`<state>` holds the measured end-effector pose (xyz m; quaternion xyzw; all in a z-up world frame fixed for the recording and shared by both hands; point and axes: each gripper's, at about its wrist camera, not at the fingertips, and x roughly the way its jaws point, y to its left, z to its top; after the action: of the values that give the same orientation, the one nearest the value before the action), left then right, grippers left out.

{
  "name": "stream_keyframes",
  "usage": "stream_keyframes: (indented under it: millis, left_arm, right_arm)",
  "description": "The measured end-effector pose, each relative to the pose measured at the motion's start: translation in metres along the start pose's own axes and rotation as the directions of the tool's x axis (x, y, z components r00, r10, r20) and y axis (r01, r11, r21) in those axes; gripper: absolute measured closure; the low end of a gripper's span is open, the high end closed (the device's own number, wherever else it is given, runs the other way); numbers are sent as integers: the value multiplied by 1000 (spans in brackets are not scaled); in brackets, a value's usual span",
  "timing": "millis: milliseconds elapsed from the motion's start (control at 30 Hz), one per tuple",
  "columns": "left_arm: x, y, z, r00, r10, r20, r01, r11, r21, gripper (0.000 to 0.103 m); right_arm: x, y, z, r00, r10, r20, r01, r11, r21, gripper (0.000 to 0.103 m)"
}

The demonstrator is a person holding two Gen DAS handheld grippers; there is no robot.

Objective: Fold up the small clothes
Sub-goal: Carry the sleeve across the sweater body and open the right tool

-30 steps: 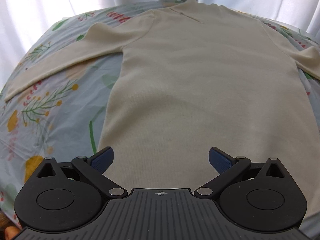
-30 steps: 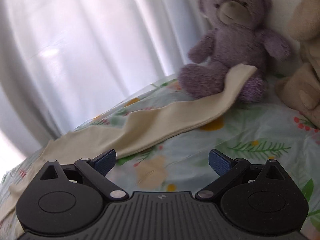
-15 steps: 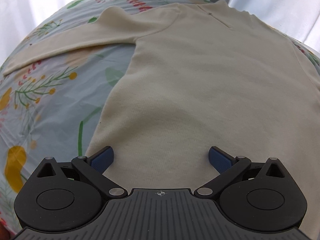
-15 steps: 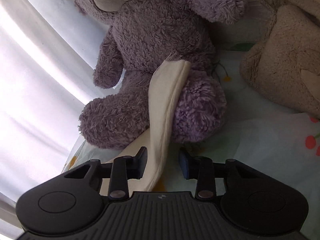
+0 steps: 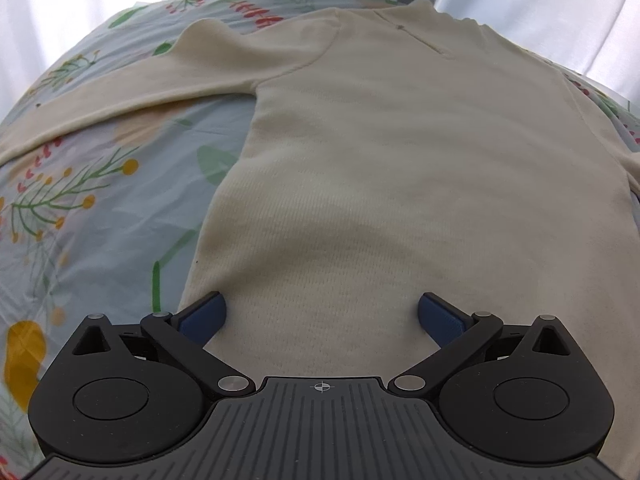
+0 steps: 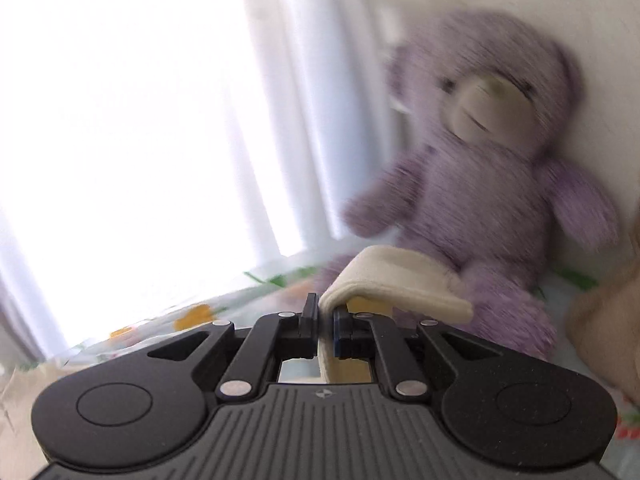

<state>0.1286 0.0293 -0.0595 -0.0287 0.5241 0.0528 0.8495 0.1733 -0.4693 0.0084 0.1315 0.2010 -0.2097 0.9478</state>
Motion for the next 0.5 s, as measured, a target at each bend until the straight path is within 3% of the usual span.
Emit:
stream_keyframes:
  millis: [67,133,167,200,233,300,367,433,500]
  left_arm:
    - [0,1,0,1000,-7,6,7,1000,3,0]
    - [1,1,-1,1000,-11,21,11,1000,20,0]
    - [0,1,-2,999,-15,33,14,999,32,0]
    - [1,1,-1,999,-20,40,19,999,38,0]
    - [0,2,0,999,-27,36,26,999,41,0]
    - [-3,5,7,996,-73,47,71,997,35,0]
    - [-6,6,23,989,-130,69,128,991,31,0]
    - [-6,5,45,977,-199,78,199,980,12,0]
    - [1,0,74,946,-318,63,319,948,-6,0]
  right_arm:
    - [-21,58,0,989,145,33,-136,974,-181,97]
    - [-42,113,-12,951,310,2,-293,900,-323,96]
    - [-53,141,-22,912,406,-59,-396,836,-380,90]
    - [-61,160,-33,872,472,-128,-481,780,-400,76]
    - [-67,174,-45,837,515,-186,-544,738,-400,69]
    - [-76,189,-65,784,558,-273,-621,687,-378,66]
    - [-77,193,-81,769,545,-334,-639,678,-363,66]
    - [-77,187,-89,784,506,-359,-615,711,-341,66]
    - [-70,174,-91,789,482,-381,-595,754,-280,66]
